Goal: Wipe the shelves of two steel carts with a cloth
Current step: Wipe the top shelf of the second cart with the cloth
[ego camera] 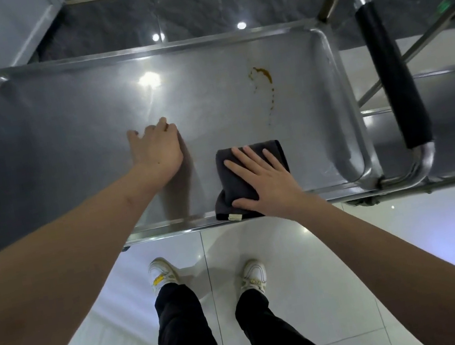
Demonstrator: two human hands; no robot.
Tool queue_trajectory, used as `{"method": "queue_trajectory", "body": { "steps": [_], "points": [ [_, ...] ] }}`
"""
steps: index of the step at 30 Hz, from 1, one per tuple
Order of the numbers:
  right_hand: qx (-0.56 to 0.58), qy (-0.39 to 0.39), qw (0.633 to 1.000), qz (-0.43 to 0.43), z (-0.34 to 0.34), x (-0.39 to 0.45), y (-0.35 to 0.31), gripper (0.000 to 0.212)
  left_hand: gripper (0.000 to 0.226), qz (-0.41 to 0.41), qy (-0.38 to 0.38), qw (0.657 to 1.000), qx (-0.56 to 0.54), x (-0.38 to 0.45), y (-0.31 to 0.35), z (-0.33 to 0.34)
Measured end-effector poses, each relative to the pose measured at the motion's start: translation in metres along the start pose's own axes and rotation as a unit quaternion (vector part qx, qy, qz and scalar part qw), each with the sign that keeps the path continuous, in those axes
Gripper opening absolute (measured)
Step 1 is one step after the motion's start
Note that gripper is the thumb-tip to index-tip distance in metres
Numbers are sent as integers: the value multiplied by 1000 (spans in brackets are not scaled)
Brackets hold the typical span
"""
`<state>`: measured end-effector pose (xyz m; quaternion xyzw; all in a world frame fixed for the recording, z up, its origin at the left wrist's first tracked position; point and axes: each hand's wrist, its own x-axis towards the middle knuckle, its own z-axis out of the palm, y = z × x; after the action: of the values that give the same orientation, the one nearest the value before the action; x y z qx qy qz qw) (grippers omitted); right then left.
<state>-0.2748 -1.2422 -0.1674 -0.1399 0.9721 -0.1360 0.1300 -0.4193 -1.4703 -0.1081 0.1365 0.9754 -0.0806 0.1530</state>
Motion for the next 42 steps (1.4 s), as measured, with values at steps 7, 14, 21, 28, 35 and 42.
{"method": "queue_trajectory", "body": {
  "steps": [7,14,21,28,35,42],
  "points": [
    [-9,21,999,47,-6,-34,43,85,57,76,38,995,-45,11,71,-6],
    [-37,27,996,71,-4,-21,46,84,64,57,12,998,-33,27,67,5],
    [-38,61,995,75,-31,68,74,82,67,36,-6,999,-29,33,68,17],
    [-36,78,993,81,-71,194,110,82,72,40,-5,999,-6,37,67,25],
    [-23,88,990,103,-79,249,80,79,70,48,-14,999,-7,35,70,20],
    [-19,101,988,115,-80,227,121,74,73,54,-38,998,14,39,65,22]
  ]
}}
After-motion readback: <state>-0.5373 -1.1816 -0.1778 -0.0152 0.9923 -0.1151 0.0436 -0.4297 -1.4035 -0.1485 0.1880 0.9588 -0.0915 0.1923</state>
